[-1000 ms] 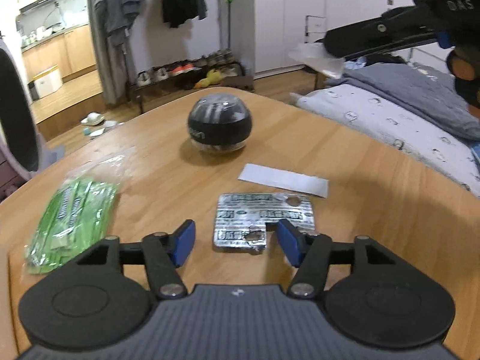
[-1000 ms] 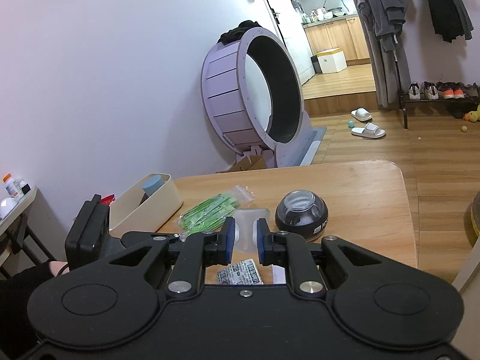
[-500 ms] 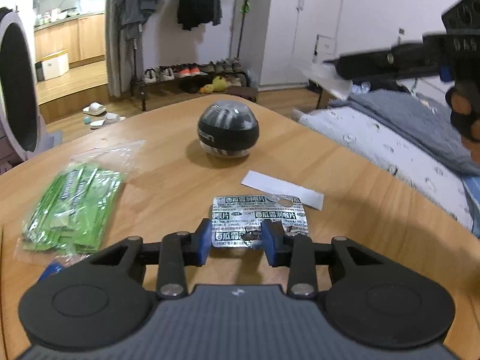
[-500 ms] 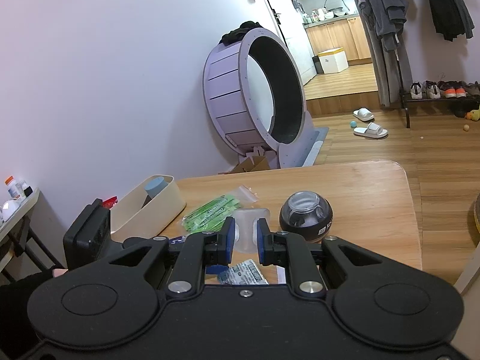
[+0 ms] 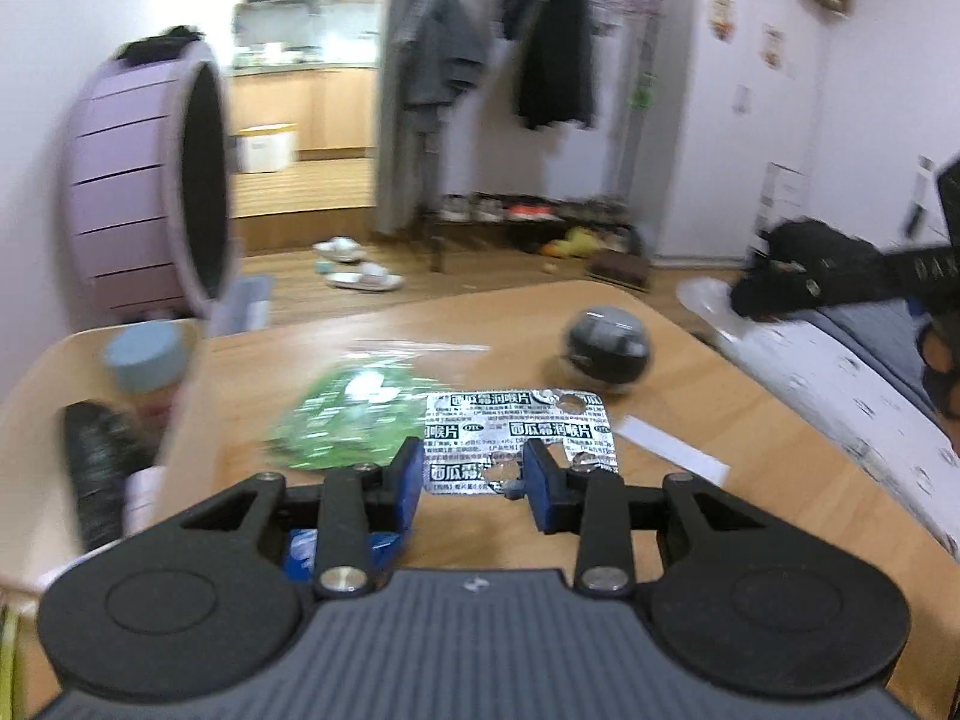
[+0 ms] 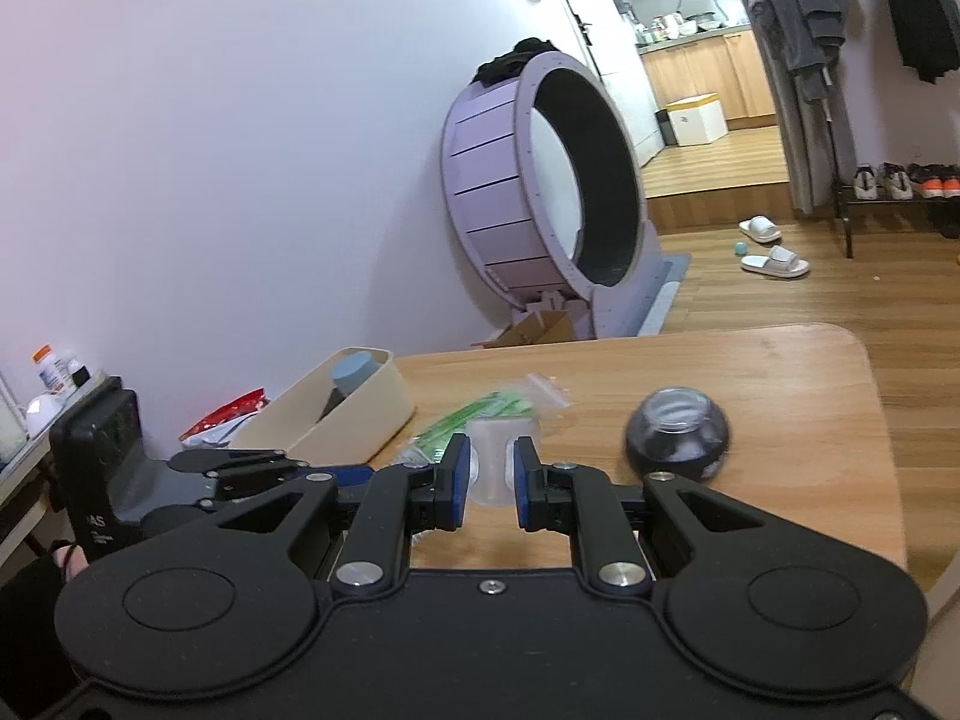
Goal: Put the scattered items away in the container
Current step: 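Drop the silver blister pack into the basket with the left gripper while the right carries the cup, then lower the clear cup into the basket and open the right gripper, then move the right gripper to the black ball and grasp it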
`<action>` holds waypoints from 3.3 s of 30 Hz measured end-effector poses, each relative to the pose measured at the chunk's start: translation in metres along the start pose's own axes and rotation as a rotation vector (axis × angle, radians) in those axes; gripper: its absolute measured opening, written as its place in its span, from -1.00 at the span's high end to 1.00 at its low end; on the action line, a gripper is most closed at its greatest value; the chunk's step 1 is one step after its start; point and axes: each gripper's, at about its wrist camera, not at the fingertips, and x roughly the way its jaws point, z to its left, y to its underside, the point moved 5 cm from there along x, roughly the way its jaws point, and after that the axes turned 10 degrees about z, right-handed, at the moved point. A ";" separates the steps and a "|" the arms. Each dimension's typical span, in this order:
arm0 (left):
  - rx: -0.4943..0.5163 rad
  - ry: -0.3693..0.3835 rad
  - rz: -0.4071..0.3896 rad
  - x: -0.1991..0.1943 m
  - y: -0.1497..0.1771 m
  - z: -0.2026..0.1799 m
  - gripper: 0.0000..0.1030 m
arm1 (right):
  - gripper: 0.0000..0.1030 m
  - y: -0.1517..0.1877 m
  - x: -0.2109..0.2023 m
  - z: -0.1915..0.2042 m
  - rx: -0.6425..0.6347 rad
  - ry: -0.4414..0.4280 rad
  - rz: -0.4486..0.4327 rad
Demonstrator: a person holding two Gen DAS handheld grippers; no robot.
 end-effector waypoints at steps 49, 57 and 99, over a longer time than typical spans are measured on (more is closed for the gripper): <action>-0.332 -0.470 0.012 -0.079 0.011 0.161 0.06 | 0.69 -0.057 0.182 0.164 -0.288 -0.167 0.161; -0.368 -0.542 0.011 -0.104 0.014 0.165 -0.02 | 0.69 -0.051 0.213 0.188 -0.344 -0.205 0.230; -0.105 -0.108 -0.025 -0.046 -0.007 0.044 -0.06 | 0.11 -0.001 0.072 0.042 -0.197 0.183 0.221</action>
